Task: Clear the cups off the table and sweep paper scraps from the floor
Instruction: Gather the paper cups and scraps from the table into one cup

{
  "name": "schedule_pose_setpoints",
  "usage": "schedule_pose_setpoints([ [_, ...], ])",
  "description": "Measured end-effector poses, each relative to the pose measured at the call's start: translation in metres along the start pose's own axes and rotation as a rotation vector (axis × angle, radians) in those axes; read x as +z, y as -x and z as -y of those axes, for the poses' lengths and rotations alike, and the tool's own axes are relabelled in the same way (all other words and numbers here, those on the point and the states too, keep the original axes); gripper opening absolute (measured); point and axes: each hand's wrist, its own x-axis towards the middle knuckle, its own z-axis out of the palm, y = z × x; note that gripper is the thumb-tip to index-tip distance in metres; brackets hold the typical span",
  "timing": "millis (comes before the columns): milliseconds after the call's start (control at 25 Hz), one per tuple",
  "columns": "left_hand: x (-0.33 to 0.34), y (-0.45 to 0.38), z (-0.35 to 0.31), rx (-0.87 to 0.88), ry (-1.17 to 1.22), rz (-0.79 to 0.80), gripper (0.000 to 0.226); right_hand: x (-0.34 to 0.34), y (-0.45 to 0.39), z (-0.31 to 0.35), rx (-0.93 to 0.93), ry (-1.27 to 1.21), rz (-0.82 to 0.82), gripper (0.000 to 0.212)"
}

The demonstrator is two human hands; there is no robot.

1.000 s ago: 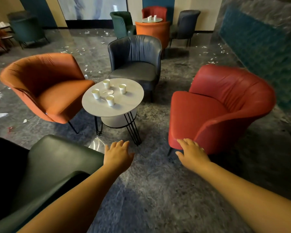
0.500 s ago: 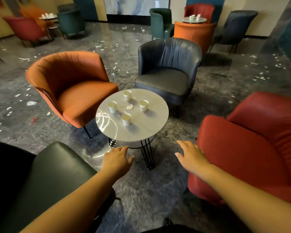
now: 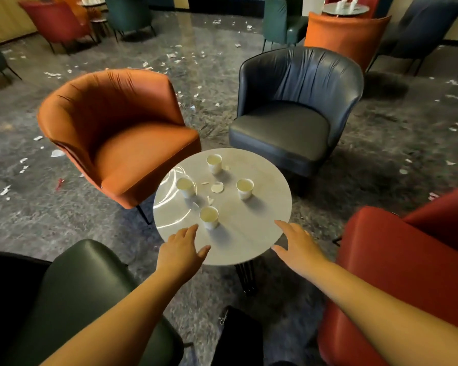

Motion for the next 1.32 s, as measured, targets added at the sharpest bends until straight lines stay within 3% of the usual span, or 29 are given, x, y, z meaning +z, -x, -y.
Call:
schedule_pose_setpoints([
  [280,0.027,-0.14,0.005,0.027,0.05,0.11,0.096,0.006,-0.128,-0.003,0.044,-0.075,0.069,0.076],
  [480,0.075,-0.196,0.012,-0.011,0.005,0.24,0.106,0.035,-0.214,-0.008,0.078,-0.17,0.074,0.09],
  [680,0.114,-0.221,0.011,-0.085,0.013,0.319,0.099,0.06,-0.291,-0.024,0.084,-0.304,0.028,0.107],
  [880,0.113,-0.235,0.01,-0.132,0.097,0.275,0.078,0.07,-0.342,-0.032,0.064,-0.349,0.115,0.11],
  [1000,0.095,-0.258,-0.015,-0.235,0.451,-0.006,0.075,0.076,-0.359,-0.037,0.045,-0.359,0.152,0.107],
  [1080,0.083,-0.276,-0.045,-0.213,0.705,-0.159,0.075,0.081,-0.366,-0.041,0.027,-0.349,0.153,0.103],
  [1160,0.08,-0.289,-0.07,-0.147,0.768,-0.158,0.078,0.085,-0.371,-0.047,0.014,-0.349,0.169,0.1],
  [1320,0.099,-0.311,-0.09,-0.087,0.526,-0.001,0.081,0.087,-0.377,-0.059,0.012,-0.388,0.235,0.1],
])
